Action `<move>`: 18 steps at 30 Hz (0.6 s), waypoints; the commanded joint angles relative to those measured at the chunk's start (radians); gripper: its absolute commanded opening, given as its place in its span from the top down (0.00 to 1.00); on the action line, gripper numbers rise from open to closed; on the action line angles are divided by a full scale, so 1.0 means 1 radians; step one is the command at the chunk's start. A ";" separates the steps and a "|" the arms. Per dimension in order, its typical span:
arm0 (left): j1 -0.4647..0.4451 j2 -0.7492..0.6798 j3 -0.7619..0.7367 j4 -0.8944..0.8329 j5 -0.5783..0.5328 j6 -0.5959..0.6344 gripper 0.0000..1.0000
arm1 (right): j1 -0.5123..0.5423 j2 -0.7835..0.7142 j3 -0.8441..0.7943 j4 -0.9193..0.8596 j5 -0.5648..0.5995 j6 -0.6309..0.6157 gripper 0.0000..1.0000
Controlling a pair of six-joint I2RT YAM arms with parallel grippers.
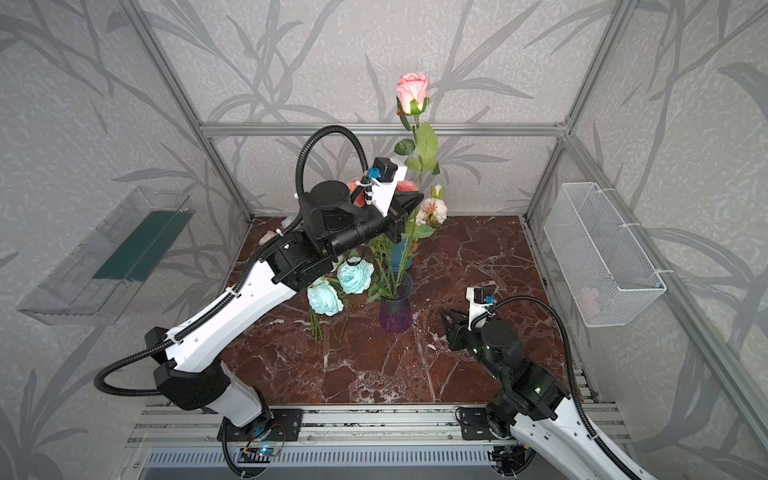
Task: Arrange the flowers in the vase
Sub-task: 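Carry the pink rose over the glass vase and lower its stem in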
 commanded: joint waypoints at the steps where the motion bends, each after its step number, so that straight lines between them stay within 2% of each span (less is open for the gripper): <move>1: -0.003 -0.044 -0.107 0.128 -0.040 0.039 1.00 | -0.003 -0.016 -0.008 -0.008 0.023 -0.012 0.68; 12: -0.017 -0.118 -0.326 0.210 -0.090 0.010 1.00 | -0.003 0.010 -0.017 0.019 0.009 -0.008 0.68; 18: -0.027 -0.150 -0.364 0.210 -0.103 0.013 0.94 | -0.003 0.019 -0.012 0.028 0.008 -0.010 0.68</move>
